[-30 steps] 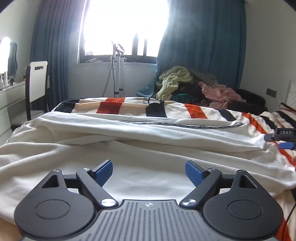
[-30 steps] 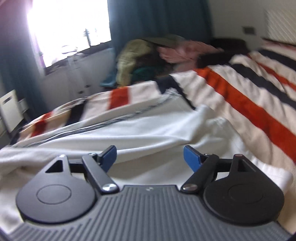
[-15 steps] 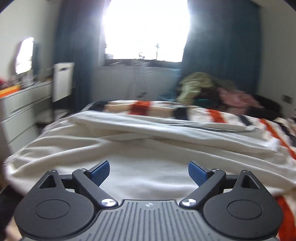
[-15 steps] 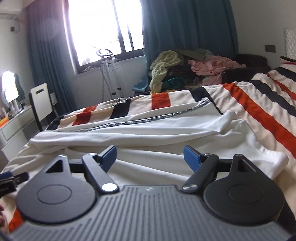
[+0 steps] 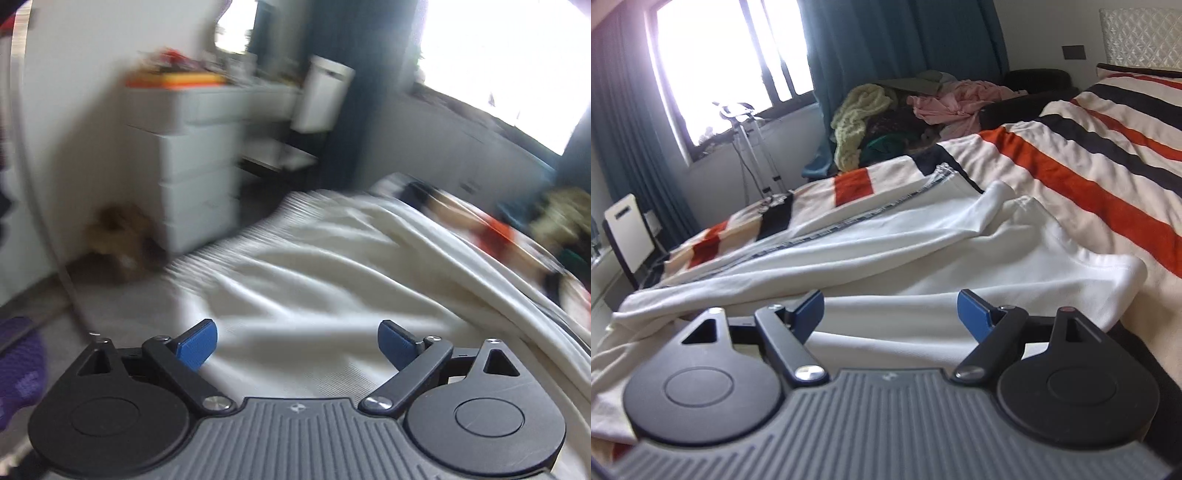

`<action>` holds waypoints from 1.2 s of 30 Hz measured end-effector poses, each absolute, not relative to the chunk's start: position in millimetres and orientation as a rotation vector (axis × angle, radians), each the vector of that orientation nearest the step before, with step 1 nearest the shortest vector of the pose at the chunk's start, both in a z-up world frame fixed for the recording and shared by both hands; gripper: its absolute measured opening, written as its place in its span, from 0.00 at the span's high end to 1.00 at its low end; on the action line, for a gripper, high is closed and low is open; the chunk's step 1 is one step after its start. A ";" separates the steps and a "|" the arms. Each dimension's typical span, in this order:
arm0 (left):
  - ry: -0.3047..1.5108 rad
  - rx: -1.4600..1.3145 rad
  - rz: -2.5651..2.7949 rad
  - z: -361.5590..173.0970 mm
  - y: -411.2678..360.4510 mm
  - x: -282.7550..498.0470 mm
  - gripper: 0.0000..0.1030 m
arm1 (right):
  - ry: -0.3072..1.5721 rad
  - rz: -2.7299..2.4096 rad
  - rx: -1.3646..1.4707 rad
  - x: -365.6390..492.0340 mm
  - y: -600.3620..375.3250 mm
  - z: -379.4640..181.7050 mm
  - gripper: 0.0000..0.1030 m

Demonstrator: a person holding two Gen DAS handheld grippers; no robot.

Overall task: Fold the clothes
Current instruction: 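Grasp the ribbed cuff of the sweatpants with the left gripper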

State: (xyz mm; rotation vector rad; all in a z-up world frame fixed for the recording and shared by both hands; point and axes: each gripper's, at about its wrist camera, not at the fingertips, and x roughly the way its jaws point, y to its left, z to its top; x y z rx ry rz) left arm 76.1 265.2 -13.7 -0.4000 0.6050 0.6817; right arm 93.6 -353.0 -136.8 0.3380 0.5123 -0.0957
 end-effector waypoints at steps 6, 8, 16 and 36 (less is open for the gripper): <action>0.615 -0.750 0.848 -38.4 322.1 52.8 0.07 | 0.536 -0.090 0.398 93.5 -356.6 -133.2 0.22; 0.598 -0.779 0.859 -38.9 327.8 51.7 0.07 | 0.537 -0.100 0.402 91.8 -357.7 -131.2 0.22; 0.552 -0.737 0.679 -31.3 316.4 64.1 0.09 | 0.573 -0.126 0.482 90.4 -369.2 -135.8 0.22; 0.524 -0.827 0.619 -36.6 317.9 64.5 0.24 | 0.614 -0.178 0.563 90.8 -382.2 -147.2 0.22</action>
